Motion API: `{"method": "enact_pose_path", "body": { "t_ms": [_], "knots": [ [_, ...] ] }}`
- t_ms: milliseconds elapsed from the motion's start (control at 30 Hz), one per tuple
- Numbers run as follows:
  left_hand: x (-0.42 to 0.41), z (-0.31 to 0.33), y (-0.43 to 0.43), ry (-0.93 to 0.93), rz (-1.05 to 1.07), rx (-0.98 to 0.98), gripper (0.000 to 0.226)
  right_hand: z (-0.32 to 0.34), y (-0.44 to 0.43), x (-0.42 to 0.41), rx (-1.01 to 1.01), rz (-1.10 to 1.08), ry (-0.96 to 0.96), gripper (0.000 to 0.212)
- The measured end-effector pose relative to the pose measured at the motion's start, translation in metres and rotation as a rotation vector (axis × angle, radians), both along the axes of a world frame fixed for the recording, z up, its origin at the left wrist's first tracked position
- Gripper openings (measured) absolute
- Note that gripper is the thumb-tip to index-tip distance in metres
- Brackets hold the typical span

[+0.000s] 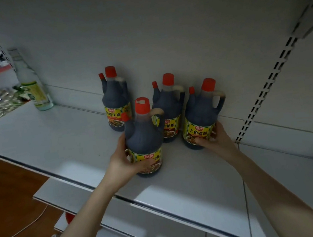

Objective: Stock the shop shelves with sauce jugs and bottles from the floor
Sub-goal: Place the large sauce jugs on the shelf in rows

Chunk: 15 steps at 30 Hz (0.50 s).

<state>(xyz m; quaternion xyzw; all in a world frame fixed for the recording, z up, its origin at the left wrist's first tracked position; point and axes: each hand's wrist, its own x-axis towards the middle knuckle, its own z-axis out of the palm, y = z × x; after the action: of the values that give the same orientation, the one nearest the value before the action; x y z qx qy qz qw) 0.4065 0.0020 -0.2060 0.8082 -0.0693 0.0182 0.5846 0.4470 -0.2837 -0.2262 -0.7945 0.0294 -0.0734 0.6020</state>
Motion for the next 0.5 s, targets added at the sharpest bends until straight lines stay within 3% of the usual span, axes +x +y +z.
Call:
{"method": "enact_pose_path", "body": {
  "t_ms": [133,267,500],
  "knots": [
    [0.001,-0.001,0.0,0.014,0.002,0.003,0.089,-0.015,0.009,0.0,-0.004,-0.144,-0.036,0.077],
    [0.001,-0.001,0.001,0.03,-0.011,-0.01,0.101,-0.015,0.022,-0.001,-0.066,-0.219,-0.101,0.065],
    [0.001,-0.001,0.001,0.031,-0.016,-0.025,0.1,-0.017,0.025,0.003,-0.082,-0.162,-0.13,0.059]
  ]
}}
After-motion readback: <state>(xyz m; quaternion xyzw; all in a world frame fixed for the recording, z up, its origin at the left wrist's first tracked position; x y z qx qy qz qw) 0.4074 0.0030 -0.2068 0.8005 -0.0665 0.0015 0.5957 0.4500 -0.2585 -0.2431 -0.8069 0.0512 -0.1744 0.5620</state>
